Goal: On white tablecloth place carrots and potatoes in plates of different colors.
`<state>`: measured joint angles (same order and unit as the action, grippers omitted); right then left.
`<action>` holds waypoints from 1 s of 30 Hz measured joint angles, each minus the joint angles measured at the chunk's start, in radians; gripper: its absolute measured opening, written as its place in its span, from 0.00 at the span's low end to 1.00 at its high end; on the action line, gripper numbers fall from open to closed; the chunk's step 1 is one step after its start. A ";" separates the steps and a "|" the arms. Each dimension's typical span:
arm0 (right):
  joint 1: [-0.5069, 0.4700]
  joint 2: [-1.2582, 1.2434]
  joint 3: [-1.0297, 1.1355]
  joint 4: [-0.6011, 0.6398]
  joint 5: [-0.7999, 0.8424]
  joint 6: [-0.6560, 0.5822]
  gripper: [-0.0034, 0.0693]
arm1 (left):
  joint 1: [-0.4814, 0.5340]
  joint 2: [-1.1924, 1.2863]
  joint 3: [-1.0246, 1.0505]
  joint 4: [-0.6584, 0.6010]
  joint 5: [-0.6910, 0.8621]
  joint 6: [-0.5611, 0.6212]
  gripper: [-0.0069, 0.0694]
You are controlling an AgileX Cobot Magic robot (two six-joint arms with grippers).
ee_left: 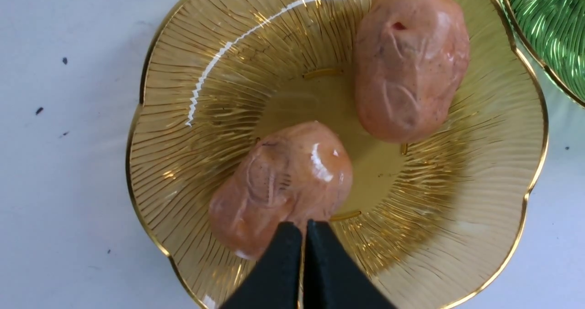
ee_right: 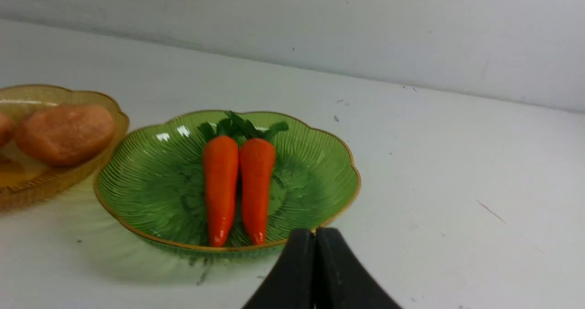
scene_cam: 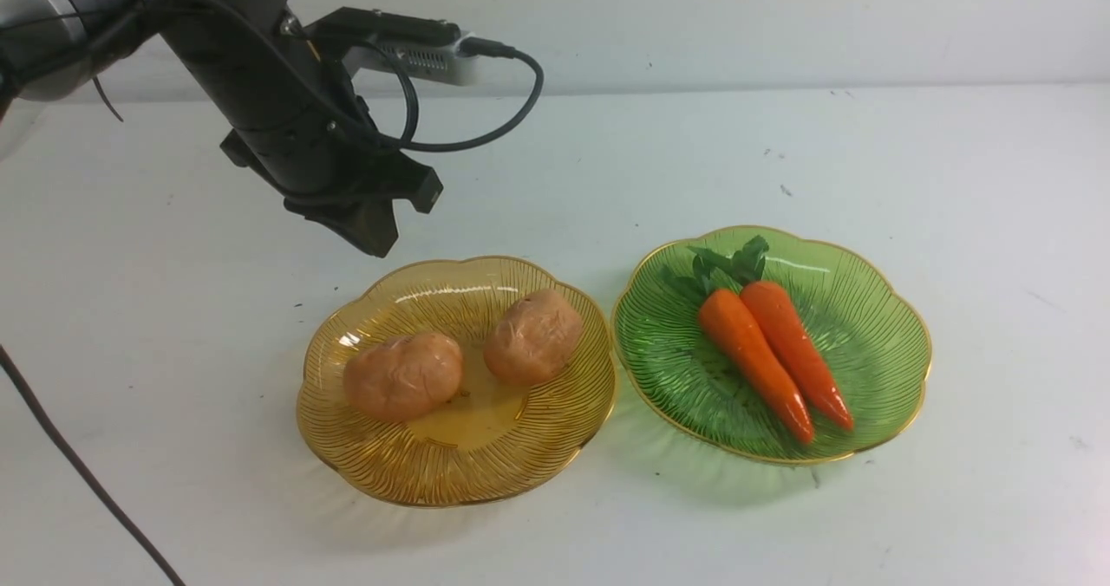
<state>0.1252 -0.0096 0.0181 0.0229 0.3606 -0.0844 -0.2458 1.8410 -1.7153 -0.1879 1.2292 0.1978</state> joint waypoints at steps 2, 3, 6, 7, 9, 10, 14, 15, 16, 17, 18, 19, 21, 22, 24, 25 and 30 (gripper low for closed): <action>-0.023 0.000 0.009 0.000 0.012 0.000 0.03 | 0.000 0.000 0.000 0.001 0.000 0.001 0.09; -0.031 0.000 0.010 0.000 0.015 0.000 0.03 | 0.000 -0.001 0.000 0.001 0.001 0.001 0.09; -0.037 0.000 0.010 0.000 0.018 0.000 0.03 | 0.000 -0.007 0.000 0.001 0.001 0.001 0.09; -0.037 0.000 0.010 0.000 0.018 0.000 0.03 | 0.000 -0.007 0.000 0.001 0.001 0.001 0.09; -0.039 0.000 0.010 0.000 0.019 0.000 0.03 | 0.000 -0.026 0.000 0.001 0.001 -0.001 0.09; -0.039 0.000 0.010 0.000 0.019 0.000 0.03 | 0.000 -0.030 0.000 0.001 0.001 -0.001 0.09; -0.040 0.000 0.010 0.000 0.020 0.000 0.03 | 0.000 -0.081 0.000 0.002 0.001 -0.008 0.09; -0.040 0.000 0.010 0.000 0.020 0.000 0.03 | 0.000 -0.085 0.001 0.002 0.001 -0.008 0.09; -0.040 0.000 0.010 0.000 0.020 0.000 0.03 | 0.000 -0.119 0.005 0.002 0.001 -0.012 0.09; -0.040 0.000 0.010 0.000 0.020 0.000 0.03 | 0.000 -0.151 0.018 0.002 0.001 -0.011 0.09; -0.040 0.000 0.010 -0.001 0.020 0.000 0.03 | 0.000 -0.204 0.041 0.002 0.001 -0.012 0.09; -0.040 0.000 0.010 -0.001 0.020 0.000 0.03 | 0.000 -0.249 0.068 0.002 0.001 -0.012 0.09; -0.040 0.000 0.010 -0.001 0.020 0.000 0.03 | 0.000 -0.357 0.162 0.001 0.001 -0.012 0.09; -0.040 0.000 0.010 -0.001 0.020 0.000 0.03 | 0.000 -0.420 0.220 0.001 0.002 -0.012 0.09; -0.040 0.000 0.010 -0.001 0.020 0.000 0.03 | 0.000 -0.483 0.272 0.001 0.002 -0.012 0.09; -0.040 0.000 0.010 -0.001 0.020 0.000 0.03 | 0.000 -0.515 0.316 0.002 0.004 -0.012 0.09; -0.040 0.000 0.010 -0.001 0.020 0.000 0.03 | 0.000 -0.794 0.612 0.002 0.006 0.005 0.09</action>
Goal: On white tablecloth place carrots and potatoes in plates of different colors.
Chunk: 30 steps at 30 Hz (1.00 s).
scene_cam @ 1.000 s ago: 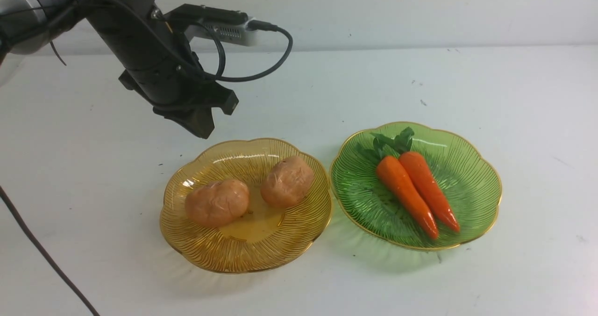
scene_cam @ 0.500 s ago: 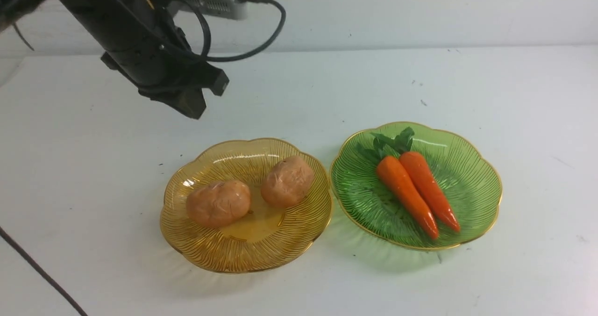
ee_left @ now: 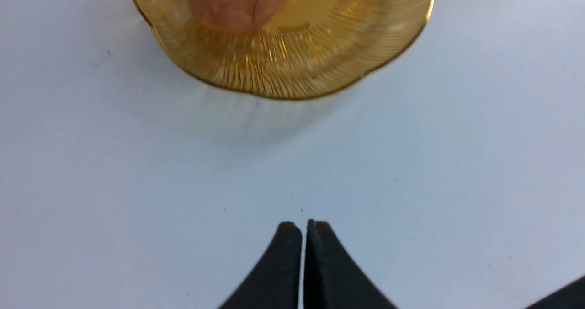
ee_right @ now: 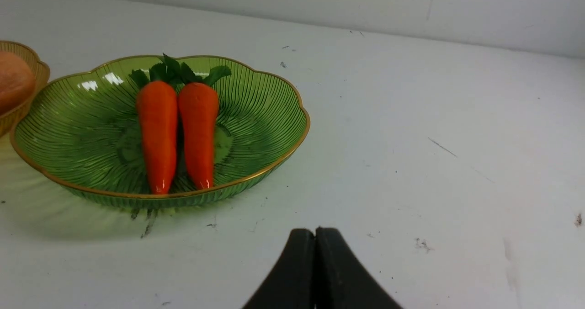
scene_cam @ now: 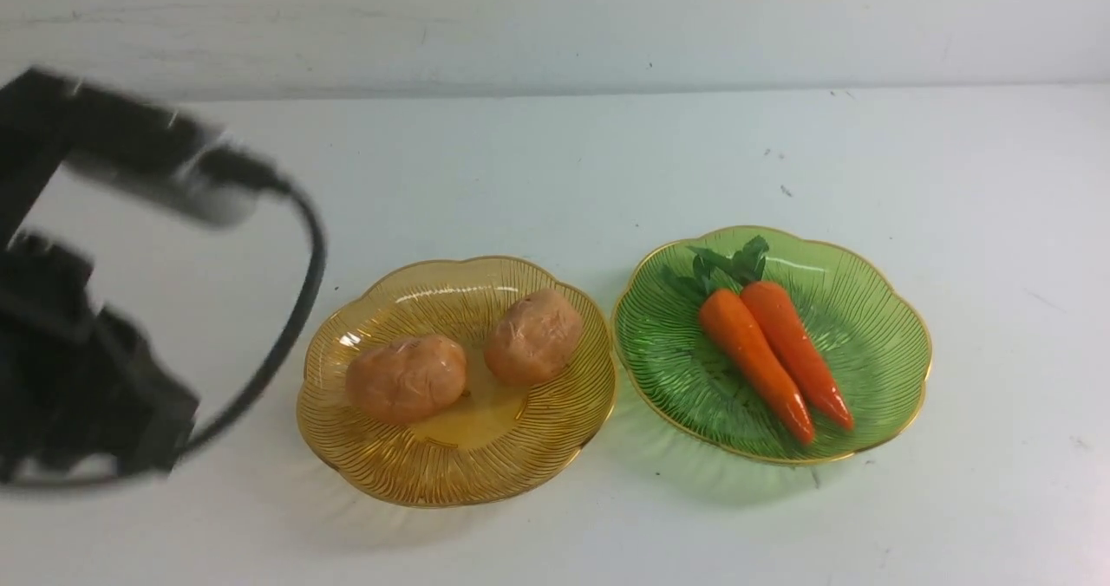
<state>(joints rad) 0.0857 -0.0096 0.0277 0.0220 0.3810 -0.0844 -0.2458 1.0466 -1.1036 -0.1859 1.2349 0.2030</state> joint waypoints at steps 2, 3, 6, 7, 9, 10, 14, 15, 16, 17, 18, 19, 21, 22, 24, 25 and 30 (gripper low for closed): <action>0.000 0.000 0.000 0.000 0.000 0.000 0.03 | 0.000 -0.079 0.080 -0.004 -0.025 0.009 0.09; 0.000 0.000 0.000 0.000 0.000 0.000 0.03 | 0.000 -0.162 0.161 -0.010 -0.073 0.019 0.09; 0.000 0.000 0.000 0.000 0.000 0.000 0.03 | 0.000 -0.388 0.360 -0.051 -0.256 0.038 0.09; 0.000 0.000 0.000 0.000 0.001 0.000 0.03 | 0.000 -0.456 0.420 -0.066 -0.324 0.045 0.09; 0.000 0.000 0.000 0.000 0.001 0.000 0.03 | 0.000 -0.557 0.515 -0.082 -0.434 0.057 0.09; 0.000 0.000 0.000 0.000 0.001 0.000 0.03 | 0.000 -0.612 0.550 -0.085 -0.476 0.063 0.09; 0.000 0.000 0.000 0.000 0.001 0.000 0.03 | 0.000 -0.771 0.671 -0.107 -0.661 0.073 0.09; 0.000 0.000 0.000 0.000 0.001 0.000 0.03 | 0.000 -0.804 0.691 -0.127 -0.714 0.071 0.09; 0.000 0.000 0.000 0.000 0.001 0.000 0.03 | 0.000 -0.823 0.698 -0.153 -0.742 0.070 0.09; 0.000 0.000 0.000 0.000 0.001 0.000 0.03 | 0.000 -0.834 0.701 -0.169 -0.754 0.070 0.09; 0.000 0.000 0.000 0.000 0.001 0.000 0.03 | 0.000 -0.840 0.702 -0.178 -0.759 0.070 0.09; 0.000 0.000 0.000 0.000 0.001 0.000 0.03 | 0.000 -0.842 0.704 -0.186 -0.766 0.069 0.09; 0.000 0.000 0.000 0.000 0.001 0.000 0.03 | 0.000 -0.842 0.704 -0.190 -0.770 0.069 0.09; 0.000 0.000 0.000 0.000 0.001 0.000 0.03 | 0.000 -0.842 0.704 -0.191 -0.770 0.069 0.09; 0.000 0.000 0.000 0.000 0.001 0.000 0.03 | 0.000 -0.842 0.704 -0.191 -0.770 0.069 0.09; 0.000 0.000 0.000 0.000 0.001 0.000 0.03 | 0.000 -0.842 0.705 -0.191 -0.770 0.069 0.09; 0.000 0.000 0.000 0.000 0.001 0.000 0.03 | 0.000 -0.842 0.724 -0.174 -0.778 0.069 0.09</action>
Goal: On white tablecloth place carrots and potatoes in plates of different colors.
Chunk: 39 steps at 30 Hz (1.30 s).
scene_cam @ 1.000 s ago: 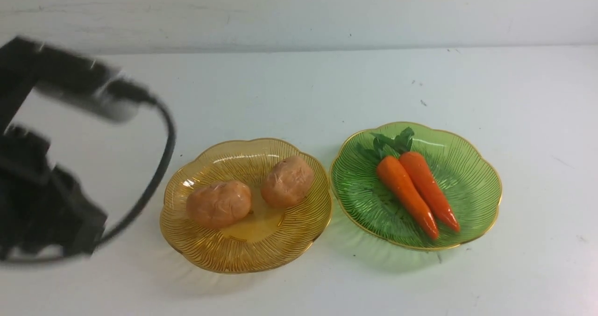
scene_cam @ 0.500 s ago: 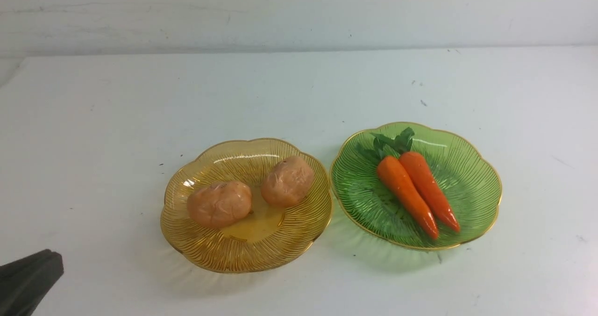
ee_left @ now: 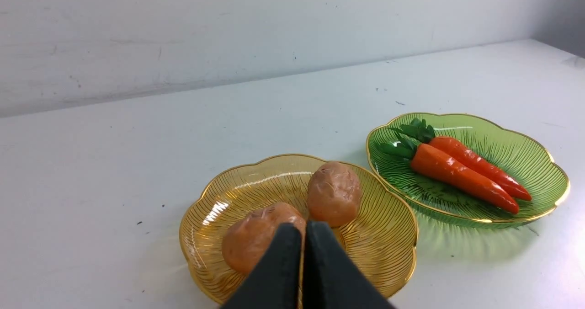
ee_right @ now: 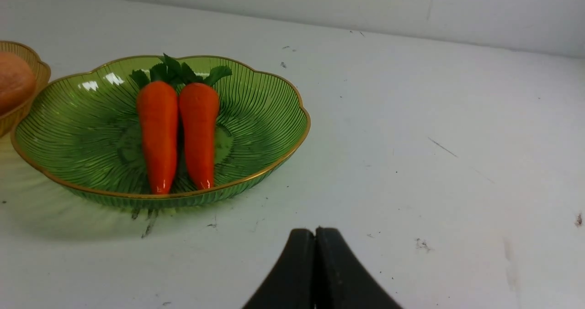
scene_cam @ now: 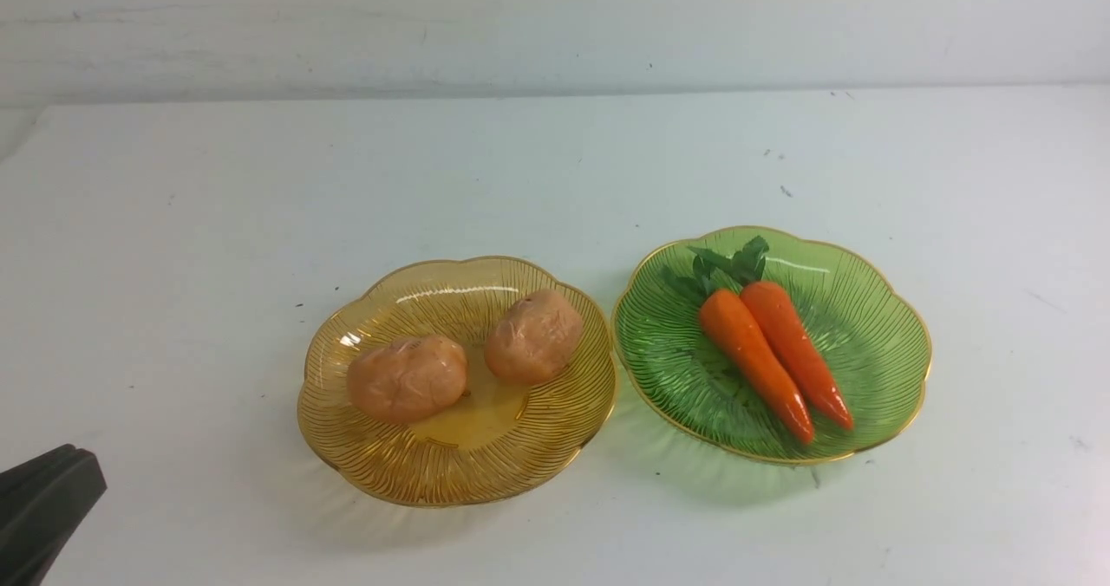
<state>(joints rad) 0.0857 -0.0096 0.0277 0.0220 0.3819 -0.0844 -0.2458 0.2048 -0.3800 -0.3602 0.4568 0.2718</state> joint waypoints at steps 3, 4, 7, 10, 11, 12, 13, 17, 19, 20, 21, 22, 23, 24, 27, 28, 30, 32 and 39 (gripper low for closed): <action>0.000 0.000 0.000 0.000 0.000 0.000 0.03 | 0.007 -0.024 0.084 0.056 -0.030 -0.018 0.09; 0.000 0.000 0.000 0.000 0.000 0.000 0.03 | 0.021 -0.057 0.128 0.095 -0.032 -0.044 0.09; 0.000 0.000 0.000 0.000 0.000 0.000 0.03 | 0.082 -0.142 0.247 0.221 -0.033 -0.127 0.09; 0.000 0.000 0.000 0.000 0.000 0.000 0.03 | 0.131 -0.208 0.338 0.318 -0.033 -0.213 0.09; 0.000 0.000 0.000 0.000 0.000 0.000 0.03 | 0.136 -0.213 0.362 0.338 -0.033 -0.242 0.09; 0.000 0.000 0.000 0.000 0.000 0.000 0.03 | 0.140 -0.215 0.382 0.352 -0.034 -0.263 0.09; 0.000 0.000 0.000 0.000 0.000 0.000 0.03 | 0.141 -0.217 0.399 0.360 -0.035 -0.278 0.09; 0.000 0.000 0.000 0.000 0.000 0.000 0.03 | 0.141 -0.218 0.403 0.360 -0.045 -0.288 0.09; 0.000 0.000 0.000 0.000 0.000 0.000 0.03 | 0.141 -0.218 0.403 0.360 -0.047 -0.287 0.09; 0.000 0.000 0.000 0.000 0.000 0.000 0.03 | 0.141 -0.218 0.403 0.360 -0.048 -0.284 0.09; 0.000 0.000 0.000 0.000 0.000 0.000 0.03 | 0.141 -0.218 0.403 0.360 -0.048 -0.284 0.09; 0.000 0.000 0.000 0.000 0.000 0.000 0.03 | 0.141 -0.218 0.403 0.360 -0.048 -0.284 0.09; 0.000 0.000 0.000 0.000 0.000 0.000 0.03 | 0.141 -0.218 0.403 0.360 -0.048 -0.284 0.09; 0.000 0.000 0.000 0.000 0.000 0.000 0.03 | 0.141 -0.218 0.403 0.360 -0.048 -0.284 0.09; 0.000 0.000 0.000 0.000 0.000 0.000 0.03 | 0.140 -0.218 0.403 0.360 -0.049 -0.284 0.09; 0.000 0.000 0.000 0.000 0.000 0.000 0.03 | 0.140 -0.218 0.403 0.360 -0.049 -0.284 0.09; 0.000 0.000 0.000 0.000 0.000 0.000 0.03 | 0.140 -0.218 0.403 0.360 -0.049 -0.284 0.09; 0.000 0.000 0.000 0.000 0.000 0.000 0.03 | 0.140 -0.218 0.403 0.360 -0.049 -0.284 0.09; 0.000 0.000 0.000 0.000 0.000 0.000 0.03 | 0.140 -0.218 0.403 0.360 -0.049 -0.281 0.09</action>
